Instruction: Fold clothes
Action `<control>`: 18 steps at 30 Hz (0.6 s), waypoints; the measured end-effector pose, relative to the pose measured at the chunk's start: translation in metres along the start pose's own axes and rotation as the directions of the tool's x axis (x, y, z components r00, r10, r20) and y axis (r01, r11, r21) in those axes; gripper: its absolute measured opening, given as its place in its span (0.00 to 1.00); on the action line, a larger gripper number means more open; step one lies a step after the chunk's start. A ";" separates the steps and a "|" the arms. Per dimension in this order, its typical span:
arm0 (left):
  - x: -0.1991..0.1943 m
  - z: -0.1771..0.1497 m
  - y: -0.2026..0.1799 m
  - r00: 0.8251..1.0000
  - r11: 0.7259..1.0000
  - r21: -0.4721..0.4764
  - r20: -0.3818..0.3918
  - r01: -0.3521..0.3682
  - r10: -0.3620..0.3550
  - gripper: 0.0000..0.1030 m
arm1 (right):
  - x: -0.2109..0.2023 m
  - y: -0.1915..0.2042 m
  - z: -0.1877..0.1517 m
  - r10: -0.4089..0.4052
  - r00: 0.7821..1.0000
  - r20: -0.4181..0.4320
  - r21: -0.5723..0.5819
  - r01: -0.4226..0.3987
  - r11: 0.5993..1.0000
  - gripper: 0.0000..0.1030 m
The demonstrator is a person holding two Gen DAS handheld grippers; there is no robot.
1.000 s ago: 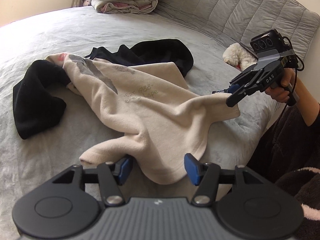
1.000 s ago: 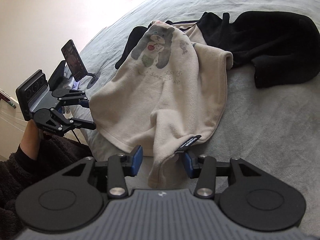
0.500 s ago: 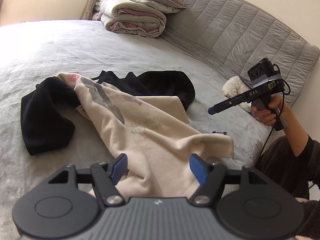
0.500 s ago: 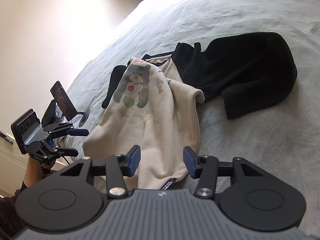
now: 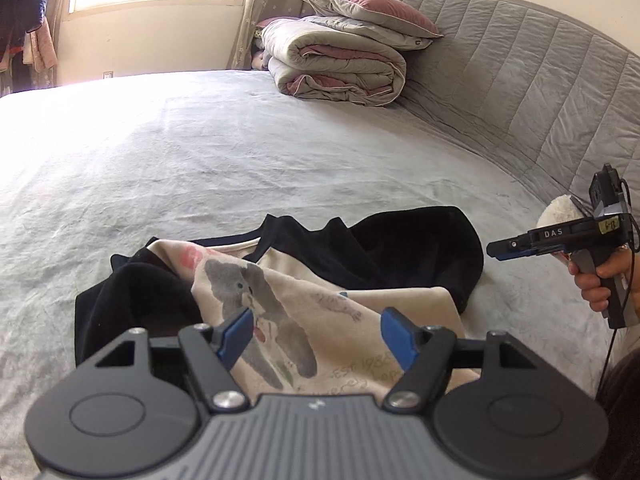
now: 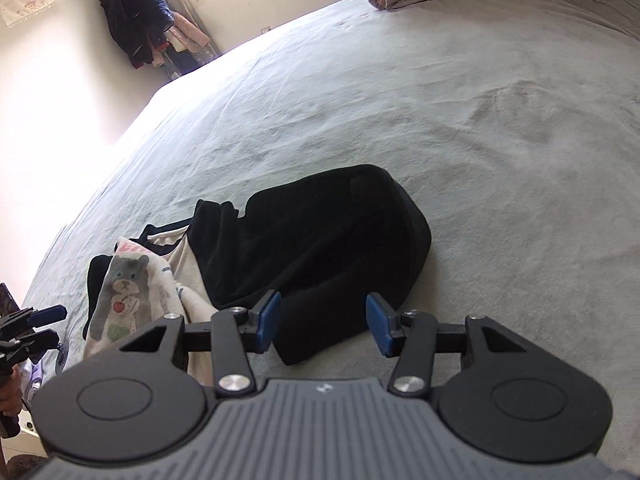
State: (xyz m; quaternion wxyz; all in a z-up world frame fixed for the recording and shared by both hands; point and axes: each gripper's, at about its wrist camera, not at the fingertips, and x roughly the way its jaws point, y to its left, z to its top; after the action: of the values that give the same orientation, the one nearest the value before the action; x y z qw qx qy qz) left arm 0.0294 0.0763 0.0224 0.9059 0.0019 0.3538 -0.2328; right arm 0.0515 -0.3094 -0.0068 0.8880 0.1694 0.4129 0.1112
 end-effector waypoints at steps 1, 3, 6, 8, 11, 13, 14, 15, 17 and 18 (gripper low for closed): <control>0.008 0.005 0.000 1.000 1.000 -0.001 -0.007 -0.023 0.023 0.69 | 0.001 -0.002 0.002 -0.025 1.000 0.017 -0.008 0.025 1.000 0.50; 0.026 0.014 -0.001 0.997 0.997 0.002 -0.021 -0.078 0.078 0.69 | 0.004 -0.002 0.005 -0.055 0.998 0.040 -0.022 0.055 0.998 0.50; 0.059 0.029 -0.006 0.987 0.987 0.046 -0.037 -0.157 0.159 0.69 | 0.005 0.005 0.007 -0.070 0.994 0.088 -0.083 0.078 0.994 0.50; 0.076 0.037 -0.009 0.980 0.979 0.067 -0.043 -0.190 0.193 0.68 | 0.006 0.013 0.007 -0.065 0.991 0.114 -0.134 0.081 0.988 0.50; 0.105 0.049 -0.008 0.973 0.972 0.085 -0.057 -0.220 0.225 0.67 | 0.011 0.022 0.007 -0.054 0.989 0.135 -0.199 0.080 0.977 0.50; 0.122 0.055 -0.008 0.968 0.967 0.100 -0.066 -0.234 0.242 0.65 | 0.014 0.028 0.006 -0.045 0.988 0.149 -0.242 0.080 0.967 0.50; 0.129 0.058 -0.006 0.966 0.965 0.105 -0.069 -0.242 0.250 0.64 | 0.016 0.031 0.006 -0.040 0.987 0.156 -0.263 0.081 0.961 0.50; 0.136 0.061 -0.004 0.963 0.962 0.108 -0.074 -0.250 0.258 0.63 | 0.017 0.034 0.006 -0.036 0.986 0.162 -0.284 0.081 0.955 0.50; 0.147 0.065 0.002 0.962 0.963 0.091 -0.083 -0.254 0.262 0.60 | 0.020 0.041 0.005 -0.026 0.984 0.175 -0.326 0.082 0.942 0.50; 0.152 0.067 0.006 0.963 0.965 0.080 -0.089 -0.250 0.256 0.60 | 0.022 0.044 0.005 -0.021 0.983 0.181 -0.346 0.083 0.935 0.50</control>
State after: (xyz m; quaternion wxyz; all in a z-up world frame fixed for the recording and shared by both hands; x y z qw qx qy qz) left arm 0.1722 0.0064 -0.0253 0.9091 0.0893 0.3868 -0.1267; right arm 0.0669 -0.2630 -0.0019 0.9392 0.0058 0.3113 0.1445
